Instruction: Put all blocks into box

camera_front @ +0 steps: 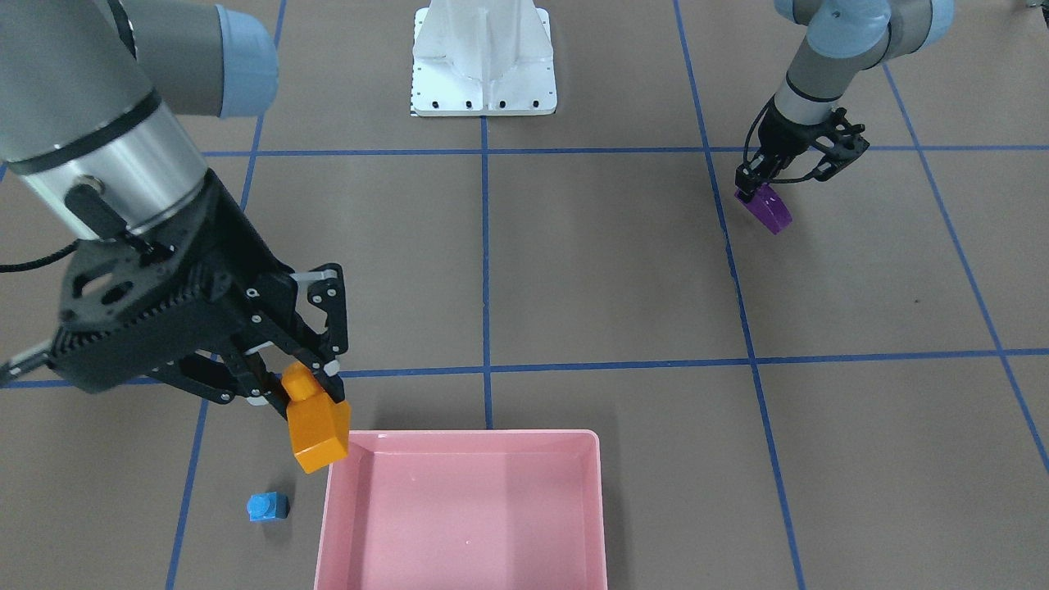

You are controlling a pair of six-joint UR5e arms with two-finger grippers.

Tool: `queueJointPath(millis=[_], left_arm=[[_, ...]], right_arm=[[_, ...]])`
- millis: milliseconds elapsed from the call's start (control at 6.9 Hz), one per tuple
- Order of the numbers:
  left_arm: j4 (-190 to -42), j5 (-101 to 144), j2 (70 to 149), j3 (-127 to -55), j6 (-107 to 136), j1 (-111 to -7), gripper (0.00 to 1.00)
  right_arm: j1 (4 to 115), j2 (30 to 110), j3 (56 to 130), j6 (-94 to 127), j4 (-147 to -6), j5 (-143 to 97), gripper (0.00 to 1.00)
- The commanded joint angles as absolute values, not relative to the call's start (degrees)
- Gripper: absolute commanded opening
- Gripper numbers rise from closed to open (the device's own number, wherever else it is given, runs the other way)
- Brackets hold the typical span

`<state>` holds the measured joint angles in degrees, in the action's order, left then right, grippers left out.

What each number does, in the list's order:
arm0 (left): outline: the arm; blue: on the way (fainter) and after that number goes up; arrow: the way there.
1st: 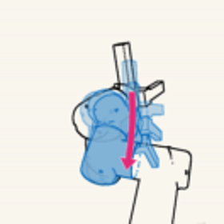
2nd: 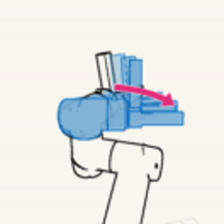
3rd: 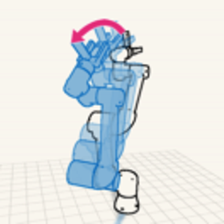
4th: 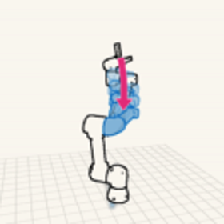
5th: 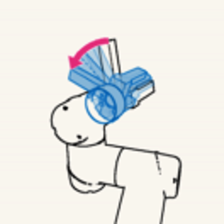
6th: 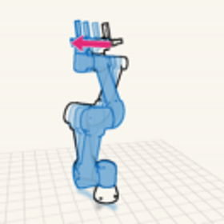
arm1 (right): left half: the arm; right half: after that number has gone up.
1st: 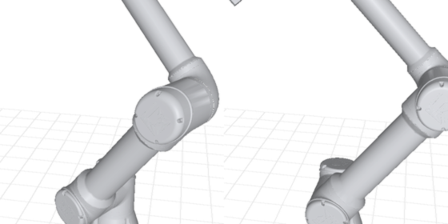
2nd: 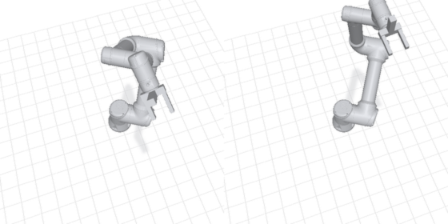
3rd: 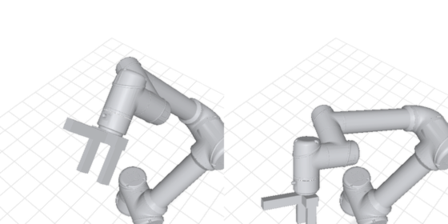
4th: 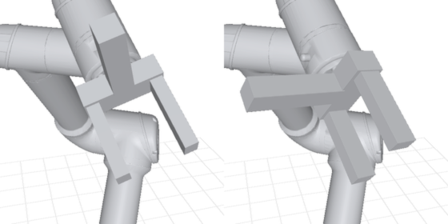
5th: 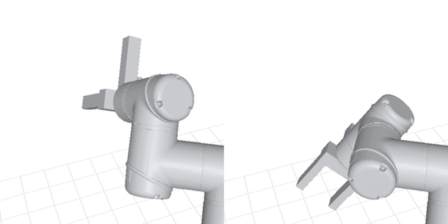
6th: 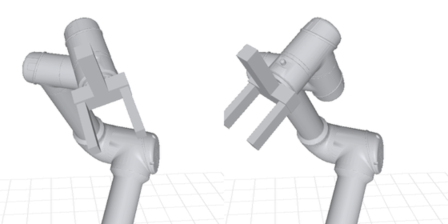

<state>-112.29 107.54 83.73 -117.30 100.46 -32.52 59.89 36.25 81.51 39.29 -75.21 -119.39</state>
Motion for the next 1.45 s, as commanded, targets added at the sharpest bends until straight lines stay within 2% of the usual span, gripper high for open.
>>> queueJointPath(millis=[0, 145, 290, 579, 869, 1303], left_arm=[[-112.1, 107.7, 83.9, -121.4, 100.5, -32.7, 0.00], [-111.9, 107.7, 83.9, -123.4, 100.5, -32.9, 0.00], [-109.6, 107.7, 84.3, -125.0, 100.5, -33.0, 0.00], [-105.4, 107.4, 89.7, -125.5, 100.5, -33.3, 0.00], [-105.4, 107.5, 93.5, -126.0, 100.5, -35.0, 0.00], [-105.3, 107.4, 106.4, -125.9, 101.4, -37.3, 0.00]], right_arm=[[56.7, 31.6, 65.0, 39.3, -61.8, -114.8, 0.00], [54.9, 28.9, 57.6, 39.3, -58.0, -111.8, 0.00], [54.1, 28.2, 53.2, 39.3, -55.4, -109.6, 0.00], [51.3, 27.2, 47.4, 39.3, -50.6, -104.8, 0.00], [51.2, 27.2, 46.8, 39.5, -49.8, -104.7, 0.98], [52.2, 27.2, 46.8, 40.0, -49.0, -106.2, 0.99]])
